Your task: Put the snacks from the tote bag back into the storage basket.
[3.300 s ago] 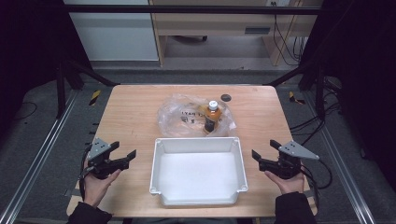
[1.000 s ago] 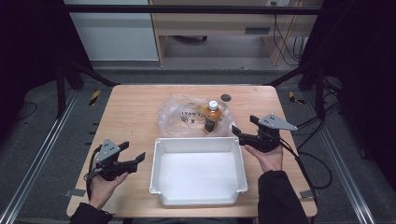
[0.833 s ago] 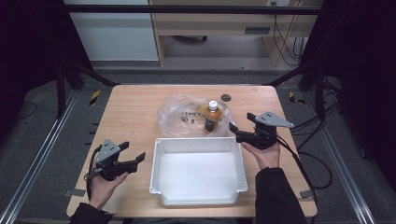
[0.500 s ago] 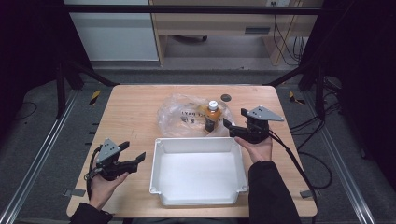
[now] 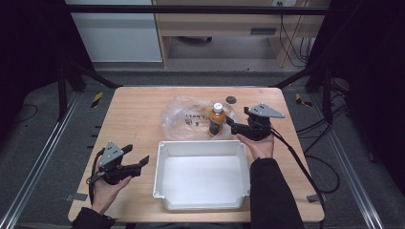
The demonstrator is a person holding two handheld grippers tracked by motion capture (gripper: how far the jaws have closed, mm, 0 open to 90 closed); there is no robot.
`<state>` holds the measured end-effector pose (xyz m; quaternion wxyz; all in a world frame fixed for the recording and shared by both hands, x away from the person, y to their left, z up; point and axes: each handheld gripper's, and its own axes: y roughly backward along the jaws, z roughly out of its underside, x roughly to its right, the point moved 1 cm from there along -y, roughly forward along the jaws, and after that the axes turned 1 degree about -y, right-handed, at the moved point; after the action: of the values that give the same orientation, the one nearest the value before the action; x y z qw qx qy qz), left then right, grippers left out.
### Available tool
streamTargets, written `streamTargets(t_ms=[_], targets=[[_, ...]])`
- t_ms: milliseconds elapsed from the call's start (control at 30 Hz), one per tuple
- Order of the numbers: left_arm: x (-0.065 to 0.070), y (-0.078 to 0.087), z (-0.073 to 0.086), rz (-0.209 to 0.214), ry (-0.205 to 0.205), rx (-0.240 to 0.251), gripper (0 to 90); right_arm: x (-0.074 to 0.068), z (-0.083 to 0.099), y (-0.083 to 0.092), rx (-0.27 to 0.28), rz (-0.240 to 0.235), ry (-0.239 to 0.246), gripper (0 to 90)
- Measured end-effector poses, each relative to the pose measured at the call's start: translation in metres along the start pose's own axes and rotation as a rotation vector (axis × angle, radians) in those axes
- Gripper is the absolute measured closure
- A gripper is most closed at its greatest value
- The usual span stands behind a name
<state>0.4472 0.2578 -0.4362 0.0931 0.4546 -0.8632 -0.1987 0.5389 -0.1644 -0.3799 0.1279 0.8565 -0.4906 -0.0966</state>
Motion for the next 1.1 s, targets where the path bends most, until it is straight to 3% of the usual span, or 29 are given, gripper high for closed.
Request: streamTargets(t_ms=[733, 1100], targets=[[-0.001, 0.000, 0.001, -0.006, 0.003, -0.003, 21.8, -0.011, -0.021, -0.036, -0.031, 0.009, 0.027, 23.1], [-0.001, -0.001, 0.001, -0.007, 0.004, -0.004, 22.0, -0.012, -0.015, -0.053, -0.048, 0.010, 0.025, 23.5]])
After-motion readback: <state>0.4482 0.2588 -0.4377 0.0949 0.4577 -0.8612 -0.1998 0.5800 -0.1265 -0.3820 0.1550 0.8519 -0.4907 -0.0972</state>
